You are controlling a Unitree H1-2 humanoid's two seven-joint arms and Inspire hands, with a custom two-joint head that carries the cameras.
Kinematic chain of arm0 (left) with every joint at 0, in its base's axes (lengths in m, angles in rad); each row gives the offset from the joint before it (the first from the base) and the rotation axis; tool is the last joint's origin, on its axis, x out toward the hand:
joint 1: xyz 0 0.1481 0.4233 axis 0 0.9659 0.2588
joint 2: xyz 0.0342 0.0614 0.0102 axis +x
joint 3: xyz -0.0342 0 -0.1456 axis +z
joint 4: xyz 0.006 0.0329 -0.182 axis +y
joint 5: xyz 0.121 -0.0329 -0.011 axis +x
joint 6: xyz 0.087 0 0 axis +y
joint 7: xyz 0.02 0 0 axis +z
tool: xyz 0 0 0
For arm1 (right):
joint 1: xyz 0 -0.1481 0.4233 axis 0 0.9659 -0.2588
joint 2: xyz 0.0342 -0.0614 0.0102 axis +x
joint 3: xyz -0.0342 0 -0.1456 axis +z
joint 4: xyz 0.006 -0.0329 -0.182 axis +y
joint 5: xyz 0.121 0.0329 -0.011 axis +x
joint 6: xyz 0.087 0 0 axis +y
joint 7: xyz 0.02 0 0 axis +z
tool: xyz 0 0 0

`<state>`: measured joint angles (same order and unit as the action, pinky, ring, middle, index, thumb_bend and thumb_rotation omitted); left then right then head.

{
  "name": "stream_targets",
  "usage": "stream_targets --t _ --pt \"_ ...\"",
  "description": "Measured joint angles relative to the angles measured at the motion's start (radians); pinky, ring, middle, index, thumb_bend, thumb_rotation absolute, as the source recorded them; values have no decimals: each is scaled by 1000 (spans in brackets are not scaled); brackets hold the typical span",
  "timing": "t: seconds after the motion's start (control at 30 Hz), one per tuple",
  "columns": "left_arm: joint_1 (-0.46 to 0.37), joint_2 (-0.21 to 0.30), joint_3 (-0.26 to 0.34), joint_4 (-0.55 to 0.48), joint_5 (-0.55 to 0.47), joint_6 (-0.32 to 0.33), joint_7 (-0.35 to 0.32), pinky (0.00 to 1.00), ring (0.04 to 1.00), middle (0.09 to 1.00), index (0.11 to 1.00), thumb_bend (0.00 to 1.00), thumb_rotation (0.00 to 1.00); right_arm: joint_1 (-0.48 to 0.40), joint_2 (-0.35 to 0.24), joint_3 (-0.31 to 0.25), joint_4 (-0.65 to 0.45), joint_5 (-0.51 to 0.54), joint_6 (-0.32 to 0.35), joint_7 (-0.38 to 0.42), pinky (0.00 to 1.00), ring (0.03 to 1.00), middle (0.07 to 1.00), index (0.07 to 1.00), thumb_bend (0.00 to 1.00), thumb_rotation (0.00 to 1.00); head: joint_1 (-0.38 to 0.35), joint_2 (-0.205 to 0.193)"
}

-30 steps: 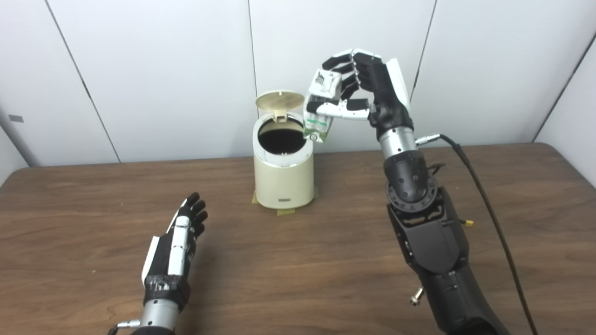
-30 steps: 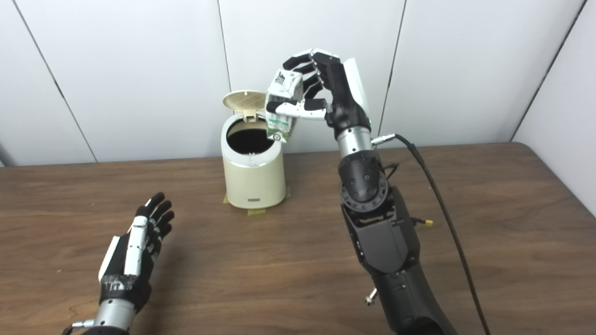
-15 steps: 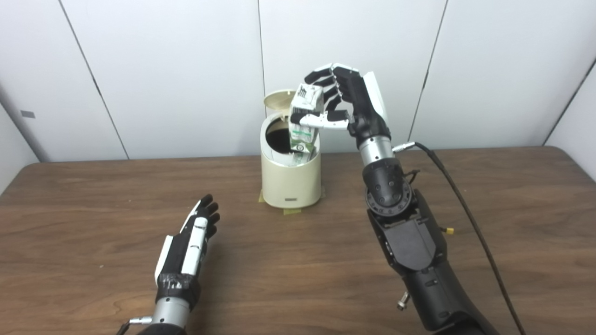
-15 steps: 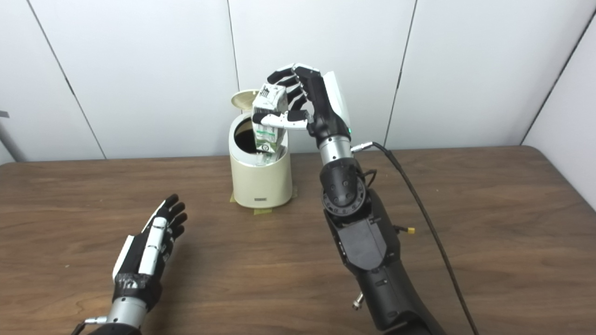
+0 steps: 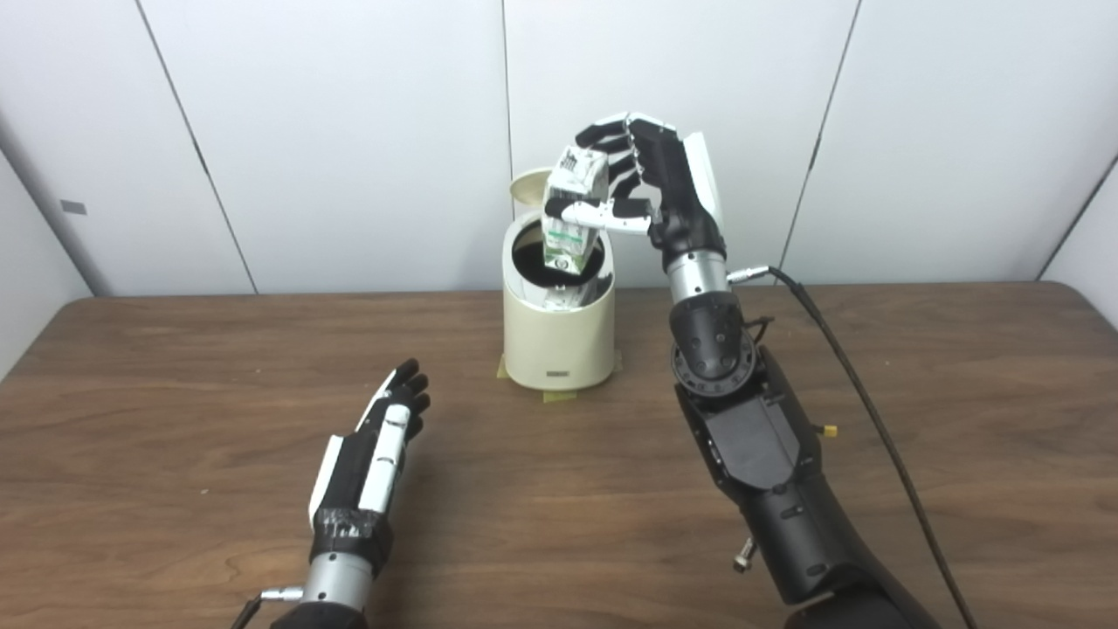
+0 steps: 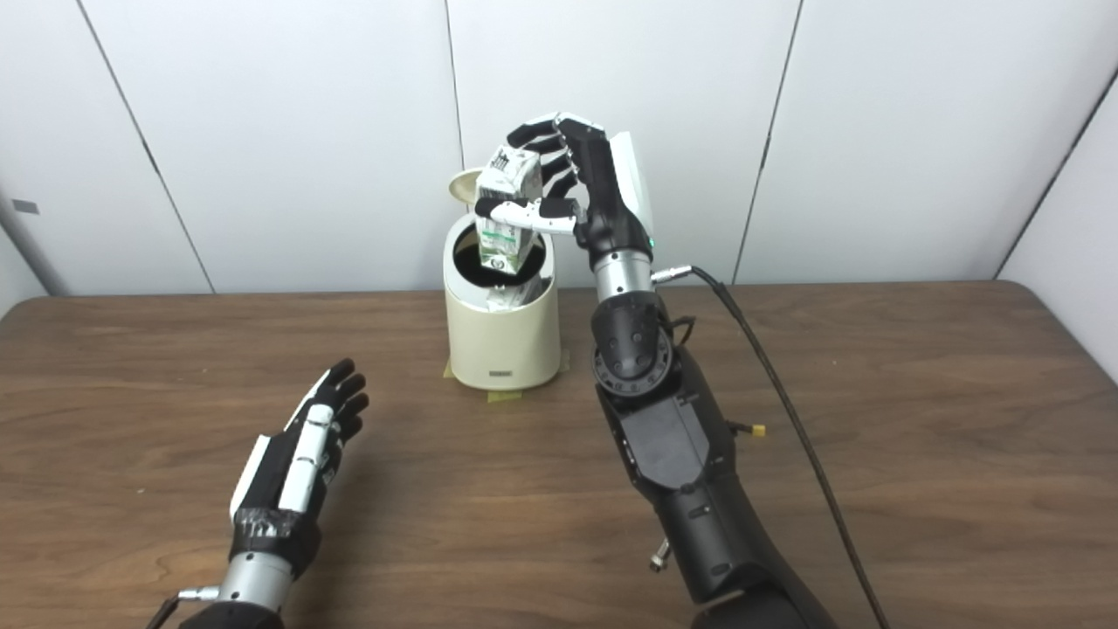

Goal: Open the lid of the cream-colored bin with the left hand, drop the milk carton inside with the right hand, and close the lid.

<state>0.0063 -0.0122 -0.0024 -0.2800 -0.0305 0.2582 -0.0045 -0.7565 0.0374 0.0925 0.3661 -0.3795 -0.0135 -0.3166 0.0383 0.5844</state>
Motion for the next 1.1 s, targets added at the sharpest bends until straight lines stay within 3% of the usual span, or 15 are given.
stream_targets --t 0.47,1.1 --pt "0 -10 -1 -3 0 0 4 946 934 932 942 467 856 -5 14 2 69 -3 -83 -78 285 403 504 543 491 0 8 6" --pt "0 -15 1 -22 -3 0 6 955 949 946 939 484 848 -5 -9 48 156 -127 -314 -189 307 401 503 513 496 0 15 21"
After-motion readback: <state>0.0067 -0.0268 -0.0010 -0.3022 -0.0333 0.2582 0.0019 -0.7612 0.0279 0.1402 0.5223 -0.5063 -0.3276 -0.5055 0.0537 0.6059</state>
